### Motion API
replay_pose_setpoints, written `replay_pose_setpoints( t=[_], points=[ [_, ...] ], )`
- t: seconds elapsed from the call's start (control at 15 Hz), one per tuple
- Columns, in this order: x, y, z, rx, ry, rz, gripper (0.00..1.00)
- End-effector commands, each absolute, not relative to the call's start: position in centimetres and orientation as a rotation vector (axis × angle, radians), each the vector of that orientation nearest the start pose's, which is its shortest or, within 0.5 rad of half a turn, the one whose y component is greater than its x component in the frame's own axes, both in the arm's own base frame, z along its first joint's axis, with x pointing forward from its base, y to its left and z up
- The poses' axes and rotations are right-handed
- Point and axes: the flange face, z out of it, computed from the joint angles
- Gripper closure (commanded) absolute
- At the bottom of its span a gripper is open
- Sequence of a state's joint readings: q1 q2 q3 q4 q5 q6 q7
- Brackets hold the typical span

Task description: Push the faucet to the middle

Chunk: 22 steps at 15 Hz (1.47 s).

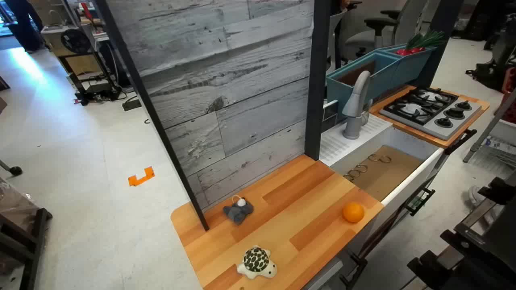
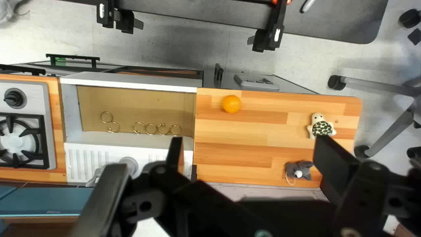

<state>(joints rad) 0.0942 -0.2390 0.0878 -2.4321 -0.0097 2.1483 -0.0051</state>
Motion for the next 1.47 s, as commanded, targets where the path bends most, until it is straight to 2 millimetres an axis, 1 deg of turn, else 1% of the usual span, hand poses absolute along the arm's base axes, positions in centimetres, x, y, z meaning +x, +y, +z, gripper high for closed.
replay_pose_setpoints(
  t=[0.0,0.8,0.87,1.0,1.2,1.4],
  points=[
    [44.2,8.1,39.2,-3.159,-0.300,0.067,0.00],
    [44.2,8.1,39.3,-3.159,-0.300,0.065,0.00],
    [44.5,8.1,39.1,-3.162,-0.287,0.054,0.00],
    [45.2,7.6,38.2,-3.169,-0.257,0.035,0.00],
    [46.9,6.8,35.8,-3.177,-0.194,0.009,0.00],
    [48.9,6.1,32.1,-3.198,-0.103,-0.042,0.00]
  ],
)
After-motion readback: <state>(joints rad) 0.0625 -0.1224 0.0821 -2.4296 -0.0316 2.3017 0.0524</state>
